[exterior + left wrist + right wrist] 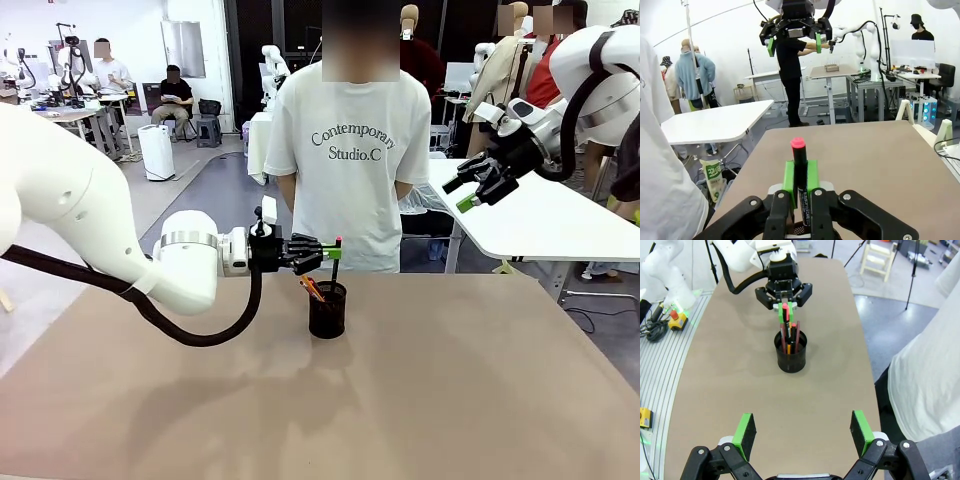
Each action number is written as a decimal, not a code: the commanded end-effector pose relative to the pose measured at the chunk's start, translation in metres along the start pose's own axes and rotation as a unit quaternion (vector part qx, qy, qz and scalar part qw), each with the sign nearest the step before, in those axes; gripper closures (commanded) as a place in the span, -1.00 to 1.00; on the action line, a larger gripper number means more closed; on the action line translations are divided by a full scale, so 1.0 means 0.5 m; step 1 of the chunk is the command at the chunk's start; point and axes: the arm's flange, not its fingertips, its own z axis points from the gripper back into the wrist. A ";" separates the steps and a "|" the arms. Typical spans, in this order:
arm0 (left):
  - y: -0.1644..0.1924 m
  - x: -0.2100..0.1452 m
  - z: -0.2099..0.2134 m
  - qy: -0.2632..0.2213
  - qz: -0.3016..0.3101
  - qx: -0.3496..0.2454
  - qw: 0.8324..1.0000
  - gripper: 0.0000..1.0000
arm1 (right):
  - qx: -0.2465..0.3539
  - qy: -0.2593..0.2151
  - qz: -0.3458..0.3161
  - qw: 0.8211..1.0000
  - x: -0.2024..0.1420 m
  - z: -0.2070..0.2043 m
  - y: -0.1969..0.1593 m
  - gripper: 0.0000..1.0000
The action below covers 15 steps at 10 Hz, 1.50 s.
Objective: Place the pens into the pen holder.
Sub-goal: Pick up a writing instrument from the table and place it into the Pen holder.
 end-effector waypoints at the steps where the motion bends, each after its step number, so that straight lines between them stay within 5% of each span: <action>1: 0.014 -0.012 -0.004 -0.016 -0.017 0.016 1.000 1.00 | 0.003 0.000 0.003 1.000 0.002 0.001 0.003 -1.00; 2: 0.014 -0.017 -0.004 -0.015 -0.013 0.018 1.000 0.95 | 0.003 0.000 0.003 1.000 0.002 0.001 0.003 -1.00; 7: 0.015 -0.015 0.006 -0.020 -0.012 0.020 1.000 -1.00 | 0.003 0.000 0.003 1.000 0.002 0.001 0.003 -1.00; 15: 0.016 -0.003 0.004 -0.007 -0.006 0.010 1.000 -1.00 | 0.003 0.000 0.003 1.000 0.002 0.001 0.003 -1.00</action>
